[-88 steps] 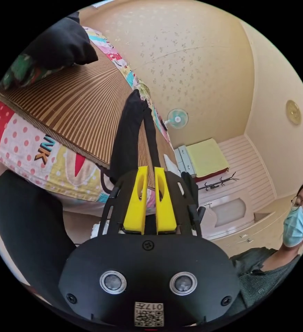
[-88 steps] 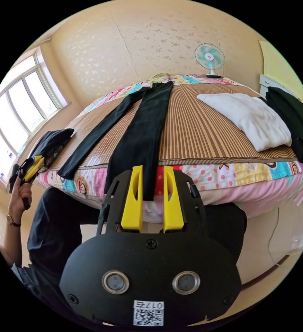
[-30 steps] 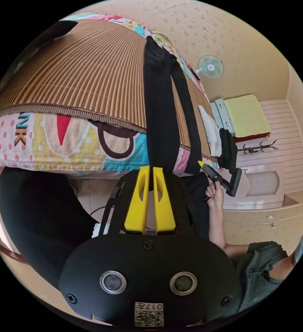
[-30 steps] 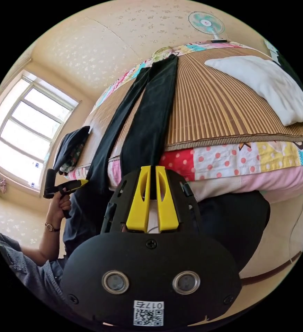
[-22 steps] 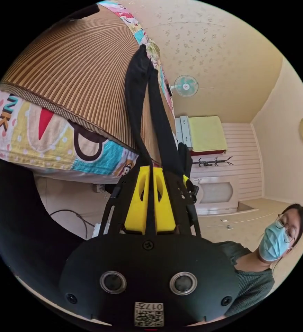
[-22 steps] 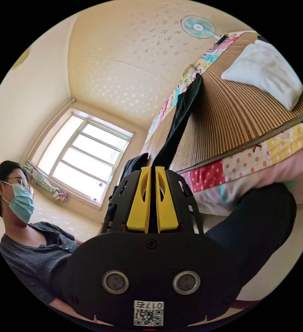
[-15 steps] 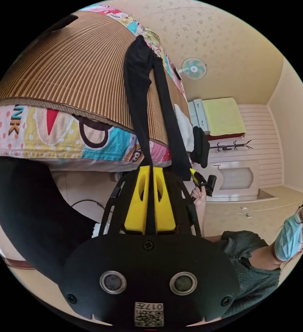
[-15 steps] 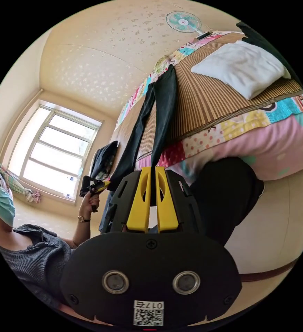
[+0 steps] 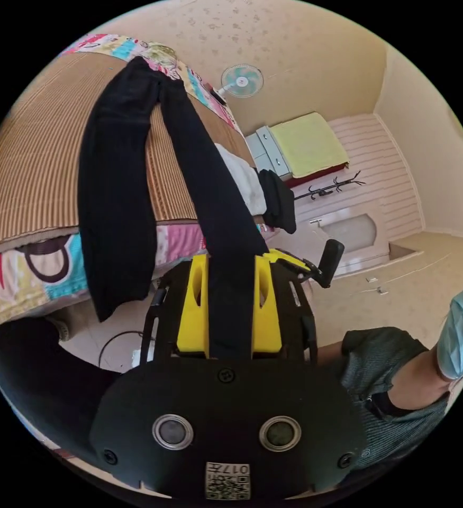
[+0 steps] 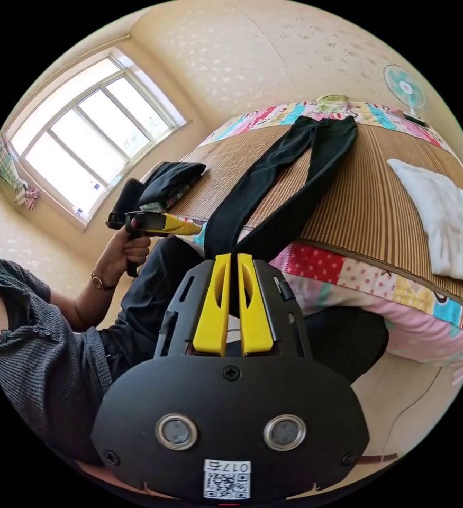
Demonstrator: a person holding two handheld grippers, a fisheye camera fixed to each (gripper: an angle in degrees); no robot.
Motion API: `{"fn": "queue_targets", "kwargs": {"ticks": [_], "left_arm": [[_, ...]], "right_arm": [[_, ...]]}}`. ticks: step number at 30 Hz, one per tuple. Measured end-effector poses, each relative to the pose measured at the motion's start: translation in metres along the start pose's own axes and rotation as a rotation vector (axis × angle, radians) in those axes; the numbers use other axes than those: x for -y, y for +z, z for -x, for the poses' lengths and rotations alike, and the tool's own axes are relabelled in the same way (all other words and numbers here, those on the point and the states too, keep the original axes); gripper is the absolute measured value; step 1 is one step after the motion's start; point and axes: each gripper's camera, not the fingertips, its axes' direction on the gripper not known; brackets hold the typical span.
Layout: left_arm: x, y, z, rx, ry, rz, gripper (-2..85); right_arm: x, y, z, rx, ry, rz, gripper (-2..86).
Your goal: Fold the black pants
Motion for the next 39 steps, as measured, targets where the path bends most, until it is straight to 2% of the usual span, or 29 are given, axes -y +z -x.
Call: {"fn": "queue_targets", "kwargs": {"ticks": [4,7,11,13,15,17,19,22,25,30,32,35,39], "left_arm": [[0.045,0.062,-0.002,0.091,0.049,0.152,16.2],[0.061,0.091,0.003,0.053,0.089,0.237,13.3],[0.058,0.094,0.019,0.052,0.121,0.214,5.4],[0.053,0.089,0.027,0.053,0.108,0.191,1.7],[0.048,0.084,0.036,0.038,0.084,0.167,0.2],[0.043,0.079,0.044,0.028,0.061,0.141,-0.5],[0.039,0.078,0.049,0.014,0.041,0.119,-0.7],[0.032,0.080,0.058,-0.020,-0.009,0.078,-0.8],[0.031,0.084,0.064,-0.041,-0.021,0.072,-0.9],[0.030,0.087,0.084,-0.068,-0.075,0.086,-0.9],[0.030,0.090,0.093,-0.122,-0.108,0.089,-0.9],[0.029,0.087,0.094,-0.134,-0.093,0.079,-0.9],[0.022,0.076,0.088,-0.088,-0.045,0.035,-0.9]], "right_arm": [[0.029,0.027,0.014,0.037,-0.064,0.069,2.8],[0.049,0.040,0.004,0.133,-0.035,0.124,2.8],[0.075,0.055,-0.014,0.263,-0.109,0.277,3.0],[0.105,0.053,-0.037,0.405,-0.171,0.372,3.1],[0.140,0.047,-0.068,0.404,-0.155,0.372,3.8],[0.188,0.042,-0.113,0.316,-0.075,0.307,5.2],[0.262,0.049,-0.189,0.201,0.124,0.201,9.1],[0.344,0.065,-0.282,0.139,0.353,-0.004,12.1],[0.403,0.095,-0.347,0.053,0.514,-0.095,13.1],[0.455,0.134,-0.374,-0.046,0.625,-0.189,13.8],[0.470,0.148,-0.374,-0.096,0.624,-0.173,12.9],[0.499,0.167,-0.352,-0.190,0.504,-0.125,8.3],[0.537,0.201,-0.255,-0.777,0.202,-0.038,3.0]]}}
